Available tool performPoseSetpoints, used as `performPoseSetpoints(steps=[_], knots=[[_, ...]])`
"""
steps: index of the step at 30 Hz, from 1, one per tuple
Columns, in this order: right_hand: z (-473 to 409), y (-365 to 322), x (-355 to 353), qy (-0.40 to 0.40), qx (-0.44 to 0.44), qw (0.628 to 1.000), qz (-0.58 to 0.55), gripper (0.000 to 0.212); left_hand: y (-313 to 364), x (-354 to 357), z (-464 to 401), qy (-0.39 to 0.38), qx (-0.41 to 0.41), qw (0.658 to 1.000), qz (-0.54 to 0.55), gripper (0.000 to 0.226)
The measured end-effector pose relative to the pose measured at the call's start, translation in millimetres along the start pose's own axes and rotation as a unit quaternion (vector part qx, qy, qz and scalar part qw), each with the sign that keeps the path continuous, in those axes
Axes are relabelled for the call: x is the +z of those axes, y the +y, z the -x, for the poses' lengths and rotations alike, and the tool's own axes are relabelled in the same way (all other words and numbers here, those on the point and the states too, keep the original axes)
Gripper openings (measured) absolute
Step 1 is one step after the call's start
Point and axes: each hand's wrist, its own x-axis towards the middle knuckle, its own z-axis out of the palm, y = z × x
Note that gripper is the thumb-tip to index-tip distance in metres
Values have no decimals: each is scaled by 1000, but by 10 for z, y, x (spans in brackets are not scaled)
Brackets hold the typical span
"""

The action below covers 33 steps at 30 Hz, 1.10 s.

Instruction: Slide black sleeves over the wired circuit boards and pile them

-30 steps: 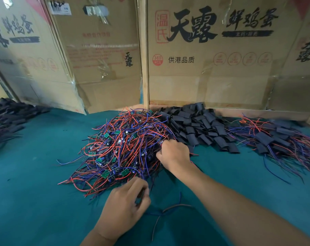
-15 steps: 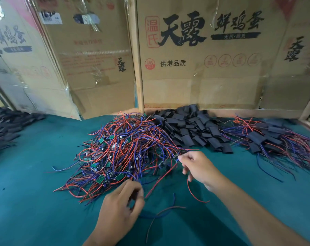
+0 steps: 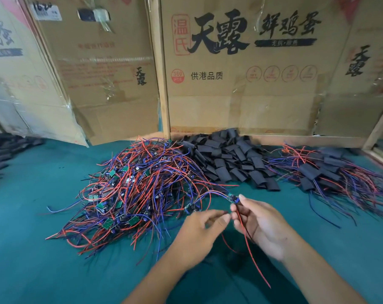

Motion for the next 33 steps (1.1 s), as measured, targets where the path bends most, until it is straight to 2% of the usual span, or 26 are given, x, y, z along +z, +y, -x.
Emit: performPoseSetpoints(steps=[3,5,7,8,10,13,15,19,21,25,27,28,30,32,33], knots=[[61,-64,-33,-59,17,994,92,15,17,161,59,-44,-14,992,115,26],[139,-194,-122,-116,39,976,180,20,16,264,46,-30,-15,986,164,36],[206,-328,-228,-153,53,960,228,26,-2,333,31,-15,0,981,191,57],[228,-367,-257,-163,54,957,234,29,-5,357,28,-12,20,982,190,59],[241,-363,-243,-174,55,954,237,37,4,378,26,-10,58,981,187,49],[225,-260,-163,-173,50,954,241,39,76,299,52,-14,127,971,204,32],[214,-238,-143,-175,47,949,258,43,114,228,60,-37,144,971,186,29],[205,-269,-182,-165,57,939,297,30,24,84,21,14,89,985,144,28],[203,-282,-224,-162,72,933,312,25,22,12,-7,-2,53,979,199,32],[198,-405,-345,-195,80,929,305,38,5,-47,-54,-16,11,949,315,39],[111,-520,-393,-135,49,937,317,30,0,-62,-53,2,13,938,347,40],[5,-593,-401,-75,23,938,338,23,2,-79,-54,10,15,935,355,38],[-296,-738,-362,43,-24,899,435,16,5,-115,-60,27,13,932,361,33],[-633,-830,-283,87,-34,820,564,19,-13,-150,-68,50,11,930,363,24],[-800,-851,-269,97,-38,765,635,24,-14,-161,-71,60,11,929,364,20]])
